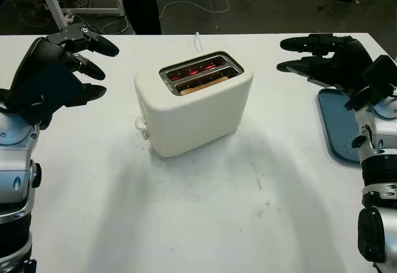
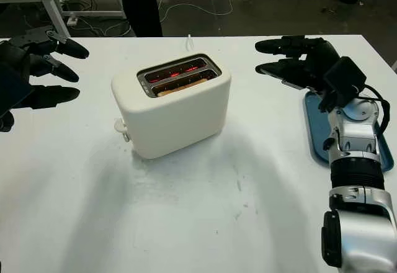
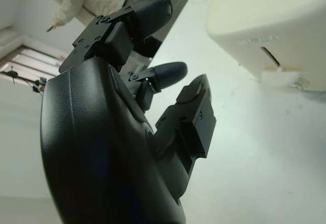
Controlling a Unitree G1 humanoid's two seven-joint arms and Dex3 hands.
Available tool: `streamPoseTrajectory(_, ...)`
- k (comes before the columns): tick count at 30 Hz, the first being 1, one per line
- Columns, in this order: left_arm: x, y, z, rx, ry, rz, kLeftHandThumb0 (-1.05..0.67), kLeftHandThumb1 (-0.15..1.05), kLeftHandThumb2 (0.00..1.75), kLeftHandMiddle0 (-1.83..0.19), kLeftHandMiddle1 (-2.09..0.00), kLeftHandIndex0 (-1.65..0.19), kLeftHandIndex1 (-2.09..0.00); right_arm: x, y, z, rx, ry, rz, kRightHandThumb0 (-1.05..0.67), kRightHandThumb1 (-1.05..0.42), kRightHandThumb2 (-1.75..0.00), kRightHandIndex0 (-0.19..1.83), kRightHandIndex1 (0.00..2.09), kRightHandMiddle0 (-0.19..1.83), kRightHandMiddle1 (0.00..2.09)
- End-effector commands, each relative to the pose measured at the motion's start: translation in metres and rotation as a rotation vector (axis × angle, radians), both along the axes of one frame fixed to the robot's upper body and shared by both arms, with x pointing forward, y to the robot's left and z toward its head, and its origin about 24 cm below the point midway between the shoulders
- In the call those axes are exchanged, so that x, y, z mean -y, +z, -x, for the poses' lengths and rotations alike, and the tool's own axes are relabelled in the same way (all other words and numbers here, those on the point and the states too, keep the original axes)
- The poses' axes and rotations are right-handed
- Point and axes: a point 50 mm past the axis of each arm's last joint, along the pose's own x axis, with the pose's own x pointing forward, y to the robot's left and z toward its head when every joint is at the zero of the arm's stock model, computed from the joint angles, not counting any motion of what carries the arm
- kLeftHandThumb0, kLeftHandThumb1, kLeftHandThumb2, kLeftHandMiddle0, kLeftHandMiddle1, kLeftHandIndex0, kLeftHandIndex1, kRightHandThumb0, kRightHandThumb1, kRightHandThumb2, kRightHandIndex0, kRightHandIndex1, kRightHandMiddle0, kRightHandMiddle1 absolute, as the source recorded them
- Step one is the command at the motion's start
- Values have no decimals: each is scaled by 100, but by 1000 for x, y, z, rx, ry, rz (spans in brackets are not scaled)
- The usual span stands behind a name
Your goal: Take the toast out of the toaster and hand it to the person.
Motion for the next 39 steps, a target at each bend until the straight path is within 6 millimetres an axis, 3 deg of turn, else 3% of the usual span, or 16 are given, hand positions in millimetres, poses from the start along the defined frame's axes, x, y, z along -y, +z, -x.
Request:
streamPoseTrajectory(1,0,2,0,11,4,-1,53,92,16,-47,-133,-45,-105,-1,3,-1,4,-1,-1,-43,-83,0,106,0,93,0)
streamPoseTrajectory(39,-1,-1,0,21,-11,18,52,92,18,-46,-138,-42,-110,0,3,-1,3,7,-1,-41,-84,0,105,0,92,0)
